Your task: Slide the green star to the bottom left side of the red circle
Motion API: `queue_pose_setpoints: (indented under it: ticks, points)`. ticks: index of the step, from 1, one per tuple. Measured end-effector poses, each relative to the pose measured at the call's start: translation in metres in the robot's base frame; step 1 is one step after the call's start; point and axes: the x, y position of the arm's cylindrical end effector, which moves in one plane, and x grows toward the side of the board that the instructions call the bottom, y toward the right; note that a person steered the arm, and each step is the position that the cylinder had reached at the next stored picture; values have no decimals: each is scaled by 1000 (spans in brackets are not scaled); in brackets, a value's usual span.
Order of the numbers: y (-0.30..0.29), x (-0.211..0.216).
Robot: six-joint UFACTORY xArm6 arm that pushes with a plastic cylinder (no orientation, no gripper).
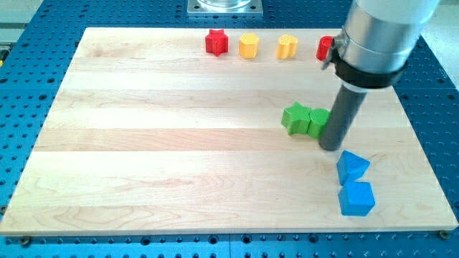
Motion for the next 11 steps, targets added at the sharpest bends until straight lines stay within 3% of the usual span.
queue_pose_setpoints:
  ticks: [1, 2, 4, 5, 7, 8, 9, 11]
  points:
    - [24, 19]
    - [21, -6]
    - [-101, -24]
    - [-117, -56]
    - [-32, -90]
    - [-52, -120]
    - [2, -120]
    - [51, -133]
